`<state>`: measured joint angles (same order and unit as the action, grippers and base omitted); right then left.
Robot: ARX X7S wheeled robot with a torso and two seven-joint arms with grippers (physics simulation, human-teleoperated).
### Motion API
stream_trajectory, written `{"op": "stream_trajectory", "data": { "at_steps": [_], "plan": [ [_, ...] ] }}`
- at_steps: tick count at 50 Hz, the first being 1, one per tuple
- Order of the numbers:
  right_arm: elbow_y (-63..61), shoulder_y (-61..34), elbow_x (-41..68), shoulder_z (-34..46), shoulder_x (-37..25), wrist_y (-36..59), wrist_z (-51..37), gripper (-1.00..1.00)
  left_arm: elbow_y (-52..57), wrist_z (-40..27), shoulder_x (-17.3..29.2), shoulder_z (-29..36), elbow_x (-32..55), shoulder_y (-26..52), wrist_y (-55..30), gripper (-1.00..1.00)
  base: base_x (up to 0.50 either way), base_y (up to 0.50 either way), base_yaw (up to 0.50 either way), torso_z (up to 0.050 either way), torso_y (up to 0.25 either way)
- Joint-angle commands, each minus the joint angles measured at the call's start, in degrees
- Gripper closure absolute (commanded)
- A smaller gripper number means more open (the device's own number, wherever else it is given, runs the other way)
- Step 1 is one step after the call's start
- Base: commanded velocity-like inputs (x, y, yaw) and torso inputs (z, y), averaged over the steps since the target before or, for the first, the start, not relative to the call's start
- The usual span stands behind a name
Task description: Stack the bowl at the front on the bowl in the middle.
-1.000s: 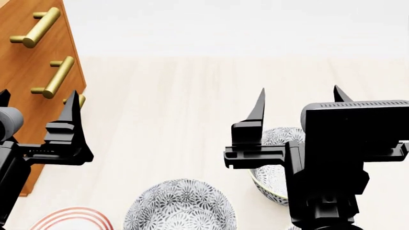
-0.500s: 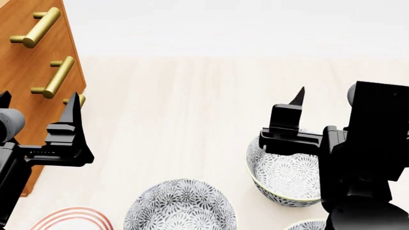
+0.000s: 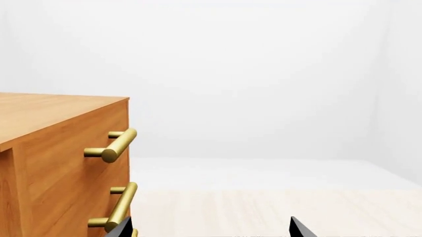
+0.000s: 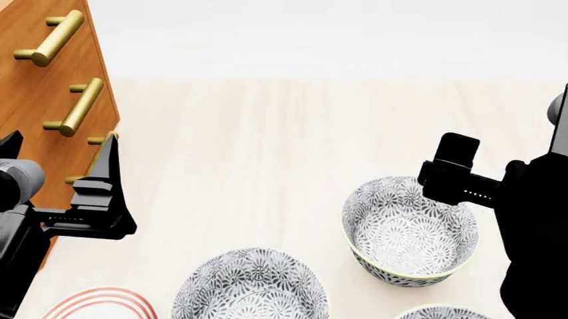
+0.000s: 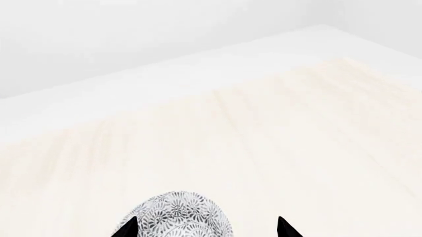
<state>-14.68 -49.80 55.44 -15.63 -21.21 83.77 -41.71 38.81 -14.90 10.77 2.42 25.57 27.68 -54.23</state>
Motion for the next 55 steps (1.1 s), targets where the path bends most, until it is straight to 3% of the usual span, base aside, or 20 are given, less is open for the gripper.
{"op": "stream_trajectory", "data": {
  "at_steps": [1,20,55],
  "plan": [
    [11.67,-1.45,0.66,1.57,-3.32,-4.21,0.39,-1.0,0.3,-0.28,0.49,0.85,0.05,-0.51,0.5,-1.0,0.0,0.0,0.0,0.0,0.0],
    [31.28,-8.01,-5.16,5.81,-4.95,-11.4,6.83,-1.0,-1.08,-0.56,0.94,2.36,-0.21,-0.81,1.85,-1.0,0.0,0.0,0.0,0.0,0.0],
    [55.8,-14.72,-13.15,18.34,-3.51,-17.93,18.42,-1.0,-1.2,-1.42,1.9,3.34,0.56,-1.16,2.51,-1.0,0.0,0.0,0.0,0.0,0.0]
  ]
}}
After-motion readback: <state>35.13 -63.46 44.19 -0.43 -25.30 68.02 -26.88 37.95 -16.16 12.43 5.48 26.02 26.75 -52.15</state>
